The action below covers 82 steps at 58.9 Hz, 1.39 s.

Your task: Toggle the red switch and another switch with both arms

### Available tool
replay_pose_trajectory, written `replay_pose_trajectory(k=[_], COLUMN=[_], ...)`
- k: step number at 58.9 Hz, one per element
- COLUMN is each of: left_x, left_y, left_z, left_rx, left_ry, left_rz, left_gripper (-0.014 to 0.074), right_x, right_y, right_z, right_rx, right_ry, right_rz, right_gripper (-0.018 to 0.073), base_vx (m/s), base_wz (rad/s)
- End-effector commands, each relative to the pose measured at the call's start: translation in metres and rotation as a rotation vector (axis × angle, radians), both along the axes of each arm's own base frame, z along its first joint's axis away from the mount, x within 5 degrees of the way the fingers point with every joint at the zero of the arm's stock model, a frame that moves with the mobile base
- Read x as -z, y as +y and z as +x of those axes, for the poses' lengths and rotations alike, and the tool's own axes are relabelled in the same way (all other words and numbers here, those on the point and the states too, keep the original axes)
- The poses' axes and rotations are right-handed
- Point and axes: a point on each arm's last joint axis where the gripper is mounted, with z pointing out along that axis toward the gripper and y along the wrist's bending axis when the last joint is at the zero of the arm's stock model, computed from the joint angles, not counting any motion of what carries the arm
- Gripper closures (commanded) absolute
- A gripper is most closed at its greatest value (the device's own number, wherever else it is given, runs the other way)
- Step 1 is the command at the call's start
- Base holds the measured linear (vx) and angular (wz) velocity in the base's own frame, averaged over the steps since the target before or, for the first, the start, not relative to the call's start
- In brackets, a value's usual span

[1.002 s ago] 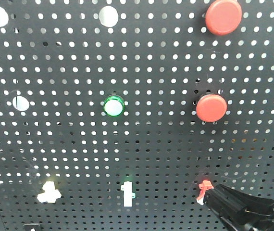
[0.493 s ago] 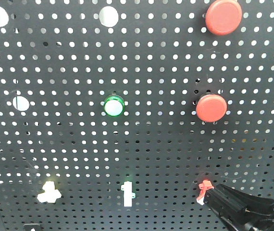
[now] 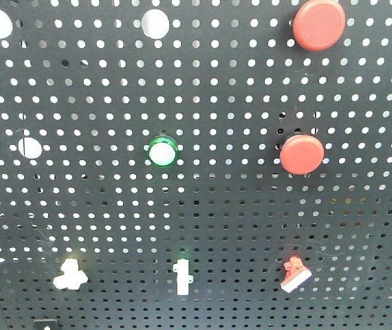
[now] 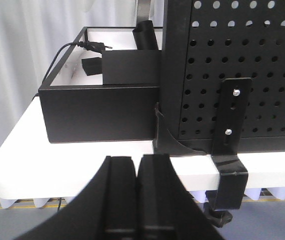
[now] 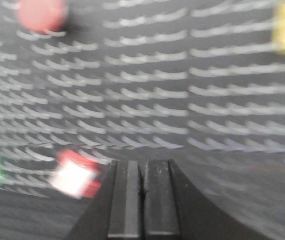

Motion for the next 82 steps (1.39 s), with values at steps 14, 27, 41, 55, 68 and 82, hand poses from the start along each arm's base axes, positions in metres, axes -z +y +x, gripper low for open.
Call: replay_pose_trajectory(k=[14, 27, 41, 55, 68, 82], left_x=[-0.001, -0.001, -0.001, -0.001, -0.001, -0.001], left_y=[0.0, 0.0, 0.0, 0.0, 0.0, 0.0], left_z=[0.001, 0.001, 0.001, 0.001, 0.001, 0.001], left_rx=[-0.002, -0.002, -0.002, -0.002, -0.002, -0.002], left_ry=[-0.065, -0.066, -0.066, -0.066, -0.066, -0.066], left_rz=[-0.015, -0.015, -0.015, -0.015, -0.015, -0.015], left_gripper=[0.0594, 0.0594, 0.0594, 0.0594, 0.0594, 0.0594], right_x=[0.054, 0.06, 0.06, 0.06, 0.06, 0.06], right_y=[-0.013, -0.014, -0.014, -0.014, -0.014, -0.014], right_z=[-0.017, -0.017, -0.017, -0.017, -0.017, -0.017], right_rx=[0.168, 0.174, 0.173, 0.173, 0.173, 0.173], right_ry=[0.172, 0.24, 0.242, 0.242, 0.24, 0.24], right_rz=[-0.083, -0.093, -0.089, -0.09, -0.089, -0.089], right_gripper=[0.0566, 0.0566, 0.0566, 0.0566, 0.0566, 0.0566], base_vx=[0.0, 0.0, 0.0, 0.0, 0.0, 0.0], base_wz=[0.0, 0.0, 0.0, 0.0, 0.0, 0.0])
